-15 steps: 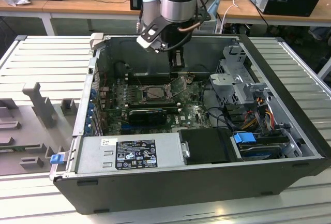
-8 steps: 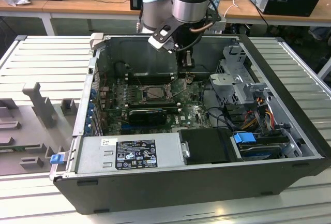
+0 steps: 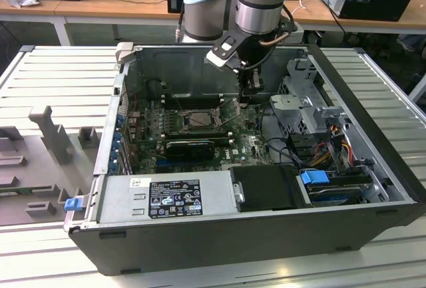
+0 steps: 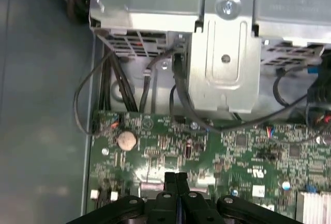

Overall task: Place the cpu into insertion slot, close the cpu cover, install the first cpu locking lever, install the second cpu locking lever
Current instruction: 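Close the cpu cover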

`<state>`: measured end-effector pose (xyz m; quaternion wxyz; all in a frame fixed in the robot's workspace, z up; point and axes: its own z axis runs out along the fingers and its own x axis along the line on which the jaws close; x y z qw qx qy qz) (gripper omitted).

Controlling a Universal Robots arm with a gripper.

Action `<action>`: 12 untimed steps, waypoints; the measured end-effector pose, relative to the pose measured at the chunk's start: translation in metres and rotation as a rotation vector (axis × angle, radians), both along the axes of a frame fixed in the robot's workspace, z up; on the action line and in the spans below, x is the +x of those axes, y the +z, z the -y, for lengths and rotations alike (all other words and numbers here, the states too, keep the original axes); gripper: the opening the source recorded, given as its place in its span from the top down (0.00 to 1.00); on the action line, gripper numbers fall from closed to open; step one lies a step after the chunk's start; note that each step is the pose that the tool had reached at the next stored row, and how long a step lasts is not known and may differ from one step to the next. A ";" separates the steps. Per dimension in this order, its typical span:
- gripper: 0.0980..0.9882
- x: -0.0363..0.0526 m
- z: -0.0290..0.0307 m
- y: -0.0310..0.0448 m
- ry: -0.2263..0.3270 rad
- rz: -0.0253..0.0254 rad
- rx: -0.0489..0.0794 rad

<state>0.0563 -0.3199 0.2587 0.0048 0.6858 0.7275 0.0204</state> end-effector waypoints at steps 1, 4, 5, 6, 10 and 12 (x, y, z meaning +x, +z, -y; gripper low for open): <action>0.99 0.0015 0.0000 -0.0006 0.000 -0.0003 -0.001; 0.99 0.0066 0.0000 -0.0030 0.000 -0.0015 -0.003; 0.99 0.0079 0.0000 -0.0038 0.000 -0.0018 -0.003; 0.99 0.0090 0.0000 -0.0046 0.000 -0.0021 -0.004; 0.99 0.0112 0.0000 -0.0120 0.000 -0.0043 -0.005; 0.99 0.0099 0.0000 -0.0154 0.000 -0.0059 -0.005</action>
